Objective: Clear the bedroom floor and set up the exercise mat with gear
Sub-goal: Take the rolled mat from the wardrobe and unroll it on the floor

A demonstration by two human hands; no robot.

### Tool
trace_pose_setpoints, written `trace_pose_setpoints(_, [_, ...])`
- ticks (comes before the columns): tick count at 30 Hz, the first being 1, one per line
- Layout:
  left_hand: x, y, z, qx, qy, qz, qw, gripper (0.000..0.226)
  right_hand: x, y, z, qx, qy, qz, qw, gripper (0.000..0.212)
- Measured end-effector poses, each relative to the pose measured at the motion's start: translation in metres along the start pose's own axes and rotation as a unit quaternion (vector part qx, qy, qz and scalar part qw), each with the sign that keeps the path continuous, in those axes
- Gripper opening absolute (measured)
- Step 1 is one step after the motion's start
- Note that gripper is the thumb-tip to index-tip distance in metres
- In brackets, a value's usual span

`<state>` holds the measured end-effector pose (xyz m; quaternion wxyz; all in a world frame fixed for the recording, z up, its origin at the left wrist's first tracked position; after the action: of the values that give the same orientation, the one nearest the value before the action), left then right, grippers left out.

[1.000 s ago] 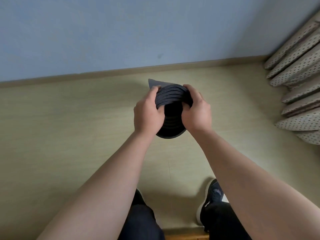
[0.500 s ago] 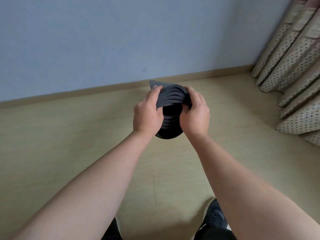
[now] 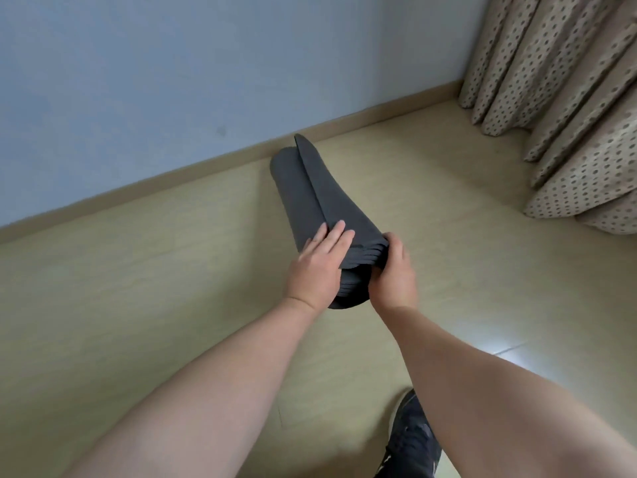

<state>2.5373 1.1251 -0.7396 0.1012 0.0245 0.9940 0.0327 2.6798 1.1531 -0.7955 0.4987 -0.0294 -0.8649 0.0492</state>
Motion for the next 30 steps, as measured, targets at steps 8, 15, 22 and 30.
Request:
trace_pose_setpoints(8, [-0.034, 0.011, 0.122, 0.102, -0.029, -0.167, 0.98, 0.116, -0.119, 0.025, -0.012, 0.038, 0.042, 0.114, 0.992, 0.063])
trace_pose_setpoints(15, [-0.066, 0.001, 0.189, 0.175, 0.03, -0.08, 0.981, 0.115, -0.191, 0.016, -0.001, -0.077, 0.167, 0.166, 0.969, 0.065])
trace_pose_setpoints(22, [-0.073, 0.038, 0.213, 0.161, 0.039, 0.017, 0.986, 0.109, -0.229, 0.037, -0.003, -0.093, 0.19, 0.167, 0.963, 0.06])
trace_pose_setpoints(30, [-0.1, 0.032, 0.233, 0.151, 0.091, -0.015, 0.984, 0.102, -0.262, 0.049, -0.009, -0.014, 0.366, 0.273, 0.89, 0.042])
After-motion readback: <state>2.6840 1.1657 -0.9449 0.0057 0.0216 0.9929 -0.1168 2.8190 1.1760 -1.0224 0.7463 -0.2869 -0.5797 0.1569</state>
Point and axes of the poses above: each hand's wrist, its own y-axis towards the middle knuckle, its own z-axis out of the palm, x = y × z, the point moved 4 cm from there along y, towards the middle knuckle, and after that the axes turned 3 degrees about y, right-handed, at the moved point
